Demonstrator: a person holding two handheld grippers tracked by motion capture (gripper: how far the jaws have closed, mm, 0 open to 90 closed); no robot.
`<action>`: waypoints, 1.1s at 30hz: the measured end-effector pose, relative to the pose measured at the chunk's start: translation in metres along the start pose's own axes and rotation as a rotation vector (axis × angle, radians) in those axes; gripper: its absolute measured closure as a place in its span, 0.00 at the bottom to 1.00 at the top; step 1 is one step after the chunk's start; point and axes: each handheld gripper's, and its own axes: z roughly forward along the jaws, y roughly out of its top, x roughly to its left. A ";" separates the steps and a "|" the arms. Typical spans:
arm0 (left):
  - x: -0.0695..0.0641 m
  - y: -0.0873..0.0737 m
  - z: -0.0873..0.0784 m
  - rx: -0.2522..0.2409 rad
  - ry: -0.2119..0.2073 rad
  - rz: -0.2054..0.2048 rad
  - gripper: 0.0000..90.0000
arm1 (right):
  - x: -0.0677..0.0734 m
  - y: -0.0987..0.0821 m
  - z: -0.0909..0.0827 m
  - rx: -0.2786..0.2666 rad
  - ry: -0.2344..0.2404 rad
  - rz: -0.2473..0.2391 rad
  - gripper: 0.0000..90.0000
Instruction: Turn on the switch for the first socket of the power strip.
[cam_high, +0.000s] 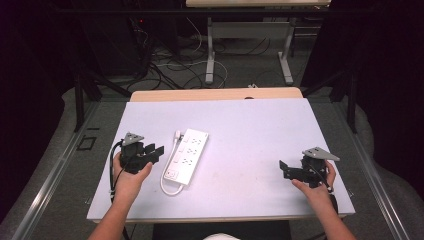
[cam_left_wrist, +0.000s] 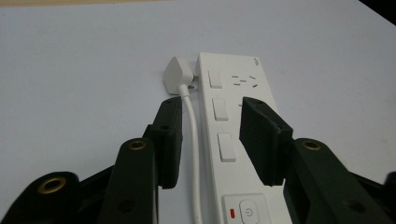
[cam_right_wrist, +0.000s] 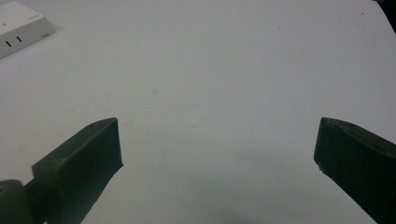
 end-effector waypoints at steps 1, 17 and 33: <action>0.000 0.001 -0.001 0.018 -0.005 0.004 0.68 | 0.000 0.000 0.000 -0.001 0.000 0.000 0.00; -0.006 0.006 0.016 0.044 -0.008 0.009 0.77 | 0.000 0.000 0.000 0.004 -0.001 0.000 0.00; -0.008 0.005 0.030 0.094 0.013 0.020 0.87 | -0.001 0.000 0.001 0.009 0.009 -0.007 0.01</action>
